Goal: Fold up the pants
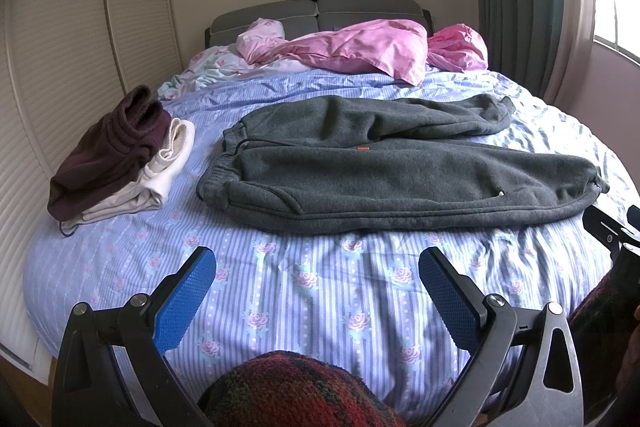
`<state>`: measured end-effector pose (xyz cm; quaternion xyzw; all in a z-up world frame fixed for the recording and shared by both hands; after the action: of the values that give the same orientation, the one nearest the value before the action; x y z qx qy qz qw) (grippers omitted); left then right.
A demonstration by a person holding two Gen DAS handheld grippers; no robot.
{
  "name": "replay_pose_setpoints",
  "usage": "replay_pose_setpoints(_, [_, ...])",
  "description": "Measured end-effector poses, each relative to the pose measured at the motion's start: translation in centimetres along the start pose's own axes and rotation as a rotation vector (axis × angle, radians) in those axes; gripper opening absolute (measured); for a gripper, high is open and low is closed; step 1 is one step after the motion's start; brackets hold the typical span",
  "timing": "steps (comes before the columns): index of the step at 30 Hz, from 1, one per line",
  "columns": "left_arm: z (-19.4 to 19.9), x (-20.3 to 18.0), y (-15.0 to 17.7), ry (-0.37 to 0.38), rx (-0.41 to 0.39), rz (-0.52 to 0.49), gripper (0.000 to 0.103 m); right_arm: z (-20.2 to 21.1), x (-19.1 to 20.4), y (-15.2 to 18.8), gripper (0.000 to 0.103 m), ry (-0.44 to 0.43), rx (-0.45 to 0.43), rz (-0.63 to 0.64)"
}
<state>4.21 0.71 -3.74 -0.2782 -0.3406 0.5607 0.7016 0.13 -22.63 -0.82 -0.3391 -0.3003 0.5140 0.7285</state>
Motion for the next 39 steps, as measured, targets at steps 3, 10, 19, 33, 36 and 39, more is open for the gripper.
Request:
replay_pose_setpoints(3, [-0.16,0.18,0.06,0.001,0.001,0.001,0.103,0.02,-0.01,-0.01,0.102,0.001,-0.001,0.002])
replay_pose_setpoints(10, [0.29,-0.2,-0.02,0.001,-0.002,-0.001,0.103,0.0,-0.02,-0.01,0.102,0.0,-0.001,0.001])
replay_pose_setpoints(19, [0.3,-0.35,-0.21,0.003,-0.003,0.001,0.103,-0.01,-0.01,-0.01,0.102,0.0,0.0,0.0])
replay_pose_setpoints(33, [0.27,-0.37,-0.21,0.002,-0.002,0.0,0.103,-0.01,-0.02,-0.03,0.102,-0.001,0.0,-0.002])
replay_pose_setpoints(36, [0.27,-0.37,-0.2,0.002,-0.002,0.0,0.103,-0.01,-0.01,-0.04,0.102,-0.001,-0.001,-0.002])
replay_pose_setpoints(39, [0.26,-0.38,-0.19,0.002,-0.002,0.0,0.103,0.0,-0.04,-0.05,0.103,-0.002,0.0,-0.001])
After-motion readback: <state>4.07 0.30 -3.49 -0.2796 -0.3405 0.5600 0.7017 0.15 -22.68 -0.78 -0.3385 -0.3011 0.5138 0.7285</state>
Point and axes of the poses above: each gripper's, at about its wrist camera, not at the fingertips, and z roughly against the way its jaws point, x to its left, y to its underside, the point moved 5 cm from there along -z, roughly the way its jaws point, and after that the axes turned 6 degrees about -z, right-handed, at the moved point
